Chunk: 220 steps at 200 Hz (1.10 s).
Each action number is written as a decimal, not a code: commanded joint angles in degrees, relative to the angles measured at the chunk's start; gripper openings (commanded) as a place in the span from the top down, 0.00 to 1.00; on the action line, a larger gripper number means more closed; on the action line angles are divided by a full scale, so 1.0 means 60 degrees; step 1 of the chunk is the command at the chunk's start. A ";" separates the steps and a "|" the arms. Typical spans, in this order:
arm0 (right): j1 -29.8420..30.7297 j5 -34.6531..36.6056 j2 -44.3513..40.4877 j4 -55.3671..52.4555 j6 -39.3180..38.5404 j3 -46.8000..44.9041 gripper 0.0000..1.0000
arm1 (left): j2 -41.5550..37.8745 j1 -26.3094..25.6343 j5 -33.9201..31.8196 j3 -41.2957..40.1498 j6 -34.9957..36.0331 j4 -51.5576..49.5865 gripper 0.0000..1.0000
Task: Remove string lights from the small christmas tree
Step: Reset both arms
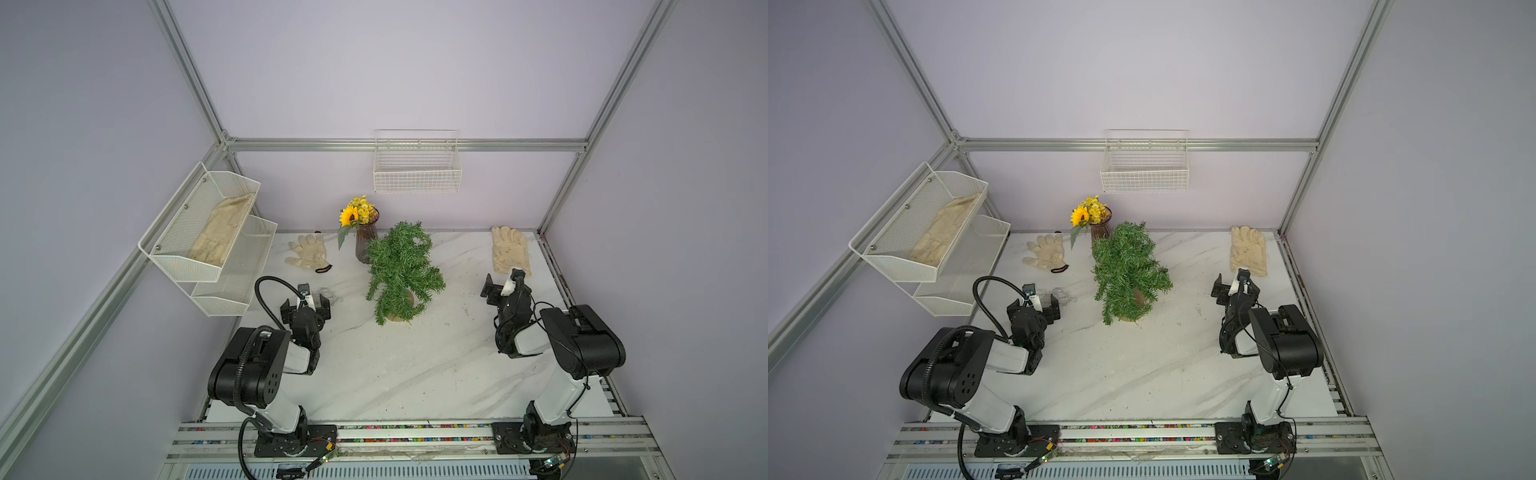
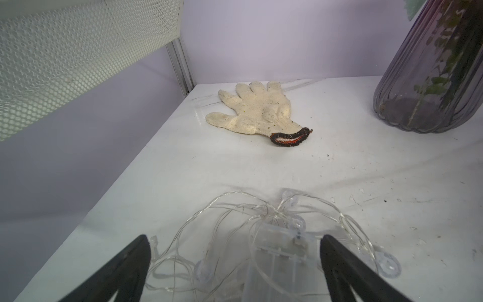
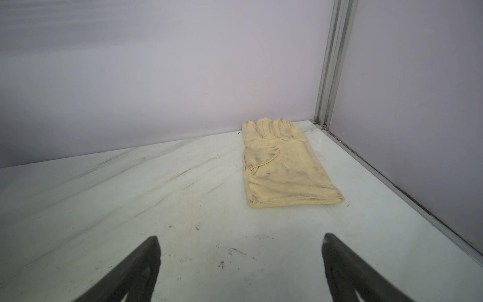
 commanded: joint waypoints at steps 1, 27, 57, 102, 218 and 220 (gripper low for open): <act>-0.0010 -0.0053 0.0020 0.0508 -0.0138 0.0050 0.03 | -0.0229 0.0063 0.0041 0.0482 -0.0082 -0.0054 0.00; -0.0010 -0.0053 0.0023 0.0498 -0.0137 0.0058 0.03 | -0.0188 0.0085 0.0076 0.0499 -0.0076 -0.0033 0.00; -0.0019 -0.0053 0.0023 0.0504 -0.0126 0.0047 0.03 | -0.0169 0.0107 0.0120 0.0485 -0.0084 0.0024 0.00; -0.0021 -0.0056 0.0021 0.0513 -0.0137 0.0046 0.03 | -0.0213 0.0107 0.0105 0.0510 -0.0089 -0.0122 0.00; -0.0011 -0.0067 0.0015 0.0509 -0.0121 0.0055 0.03 | 0.0070 -0.0010 0.0087 -0.0776 0.0197 0.2924 0.00; -0.0020 -0.0060 0.0021 0.0508 -0.0131 0.0048 0.03 | 0.0051 -0.0010 0.0097 -0.0783 0.0190 0.2929 0.00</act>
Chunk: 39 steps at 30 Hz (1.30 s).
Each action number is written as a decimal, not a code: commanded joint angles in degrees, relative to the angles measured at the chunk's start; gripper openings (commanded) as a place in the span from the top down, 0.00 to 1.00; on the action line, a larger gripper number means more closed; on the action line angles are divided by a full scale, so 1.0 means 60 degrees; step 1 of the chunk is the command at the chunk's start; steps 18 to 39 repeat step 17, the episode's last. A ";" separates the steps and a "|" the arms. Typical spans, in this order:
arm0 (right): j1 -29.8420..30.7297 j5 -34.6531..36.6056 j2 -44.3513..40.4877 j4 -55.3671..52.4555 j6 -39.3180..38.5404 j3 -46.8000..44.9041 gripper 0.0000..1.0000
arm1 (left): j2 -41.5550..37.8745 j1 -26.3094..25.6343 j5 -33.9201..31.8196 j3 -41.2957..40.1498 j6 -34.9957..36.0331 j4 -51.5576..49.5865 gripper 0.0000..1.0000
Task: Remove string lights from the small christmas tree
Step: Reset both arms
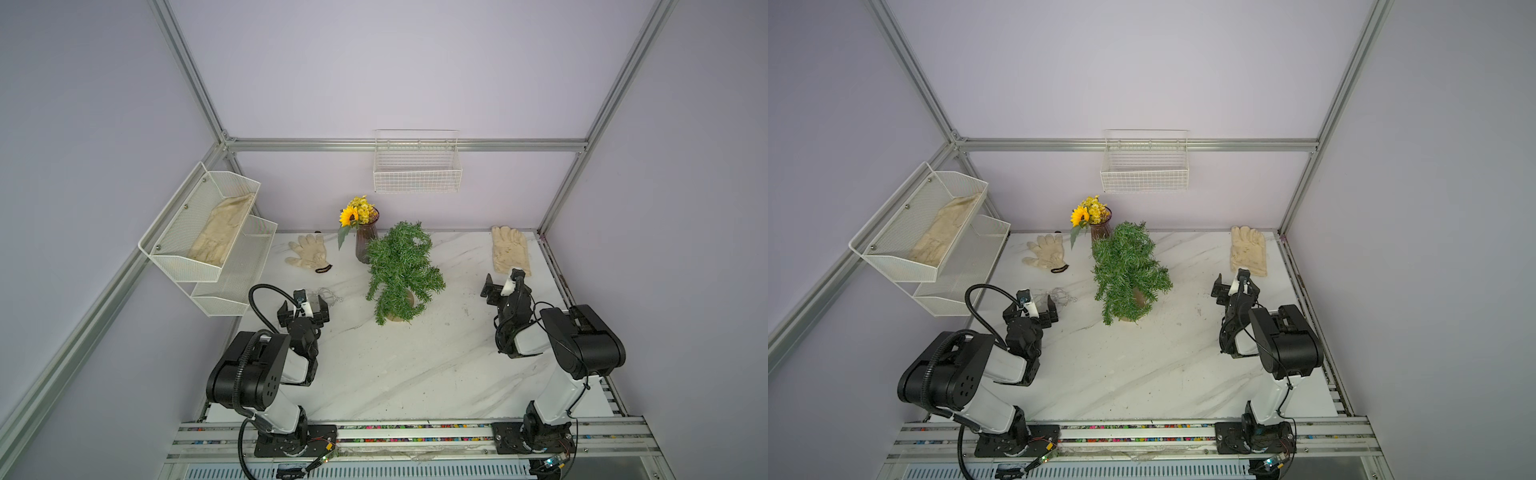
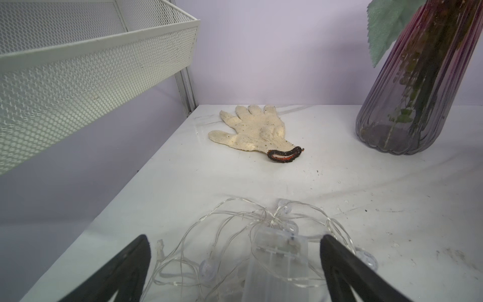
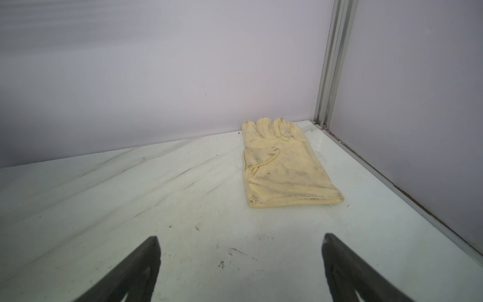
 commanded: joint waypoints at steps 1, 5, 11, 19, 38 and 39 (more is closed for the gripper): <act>-0.0021 -0.0064 0.0022 0.0505 -0.0120 0.0047 0.03 | 0.0095 -0.0053 -0.0139 0.0185 0.0137 0.0811 0.00; -0.0019 -0.0067 0.0025 0.0490 -0.0124 0.0046 0.03 | 0.0108 -0.0054 -0.0154 0.0191 0.0131 0.0816 0.00; -0.0018 -0.0097 0.0063 0.0347 -0.0094 0.0123 0.03 | 0.0103 -0.0053 -0.0150 0.0191 0.0139 0.0816 0.00; -0.0027 -0.0111 0.0009 0.0343 -0.0081 0.0092 0.03 | 0.0111 -0.0053 -0.0164 0.0206 0.0137 0.0805 0.00; -0.0027 -0.0111 0.0009 0.0343 -0.0081 0.0092 0.03 | 0.0111 -0.0053 -0.0164 0.0206 0.0137 0.0805 0.00; -0.0027 -0.0111 0.0009 0.0343 -0.0081 0.0092 0.03 | 0.0111 -0.0053 -0.0164 0.0206 0.0137 0.0805 0.00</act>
